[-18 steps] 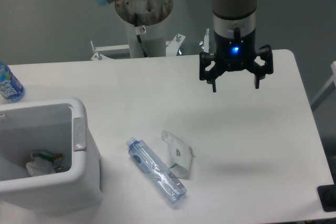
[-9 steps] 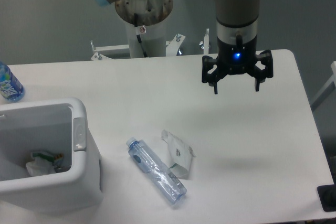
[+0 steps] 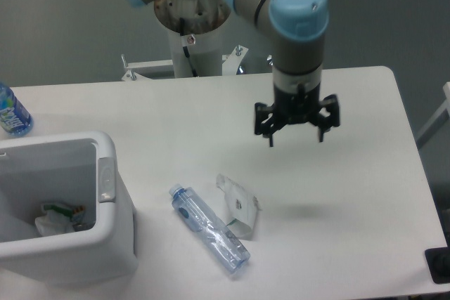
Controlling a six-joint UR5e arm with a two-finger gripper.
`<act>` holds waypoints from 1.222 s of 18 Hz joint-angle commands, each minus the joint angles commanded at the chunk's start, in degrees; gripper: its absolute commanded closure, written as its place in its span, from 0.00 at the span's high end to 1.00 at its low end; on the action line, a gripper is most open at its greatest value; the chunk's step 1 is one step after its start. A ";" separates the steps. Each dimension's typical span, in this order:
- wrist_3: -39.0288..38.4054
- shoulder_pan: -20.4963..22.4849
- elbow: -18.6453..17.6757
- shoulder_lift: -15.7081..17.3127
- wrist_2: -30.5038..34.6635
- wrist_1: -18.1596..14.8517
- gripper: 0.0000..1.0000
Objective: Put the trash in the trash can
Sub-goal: 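Move the open gripper toward the white crumpled wrapper, then lower the gripper onto the white wrapper and close on it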
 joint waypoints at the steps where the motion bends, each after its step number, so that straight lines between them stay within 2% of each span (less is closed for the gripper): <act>1: -0.09 -0.79 -0.27 -0.79 -0.09 0.00 1.00; 3: -0.26 -2.28 -0.19 -3.77 -0.09 1.05 1.00; 5: -0.35 -3.42 -0.19 -5.97 -0.17 4.38 1.00; 12: -2.64 -4.92 0.52 -10.11 -2.20 7.56 1.00; 22: -2.81 -5.71 0.87 -11.61 -3.78 8.09 1.00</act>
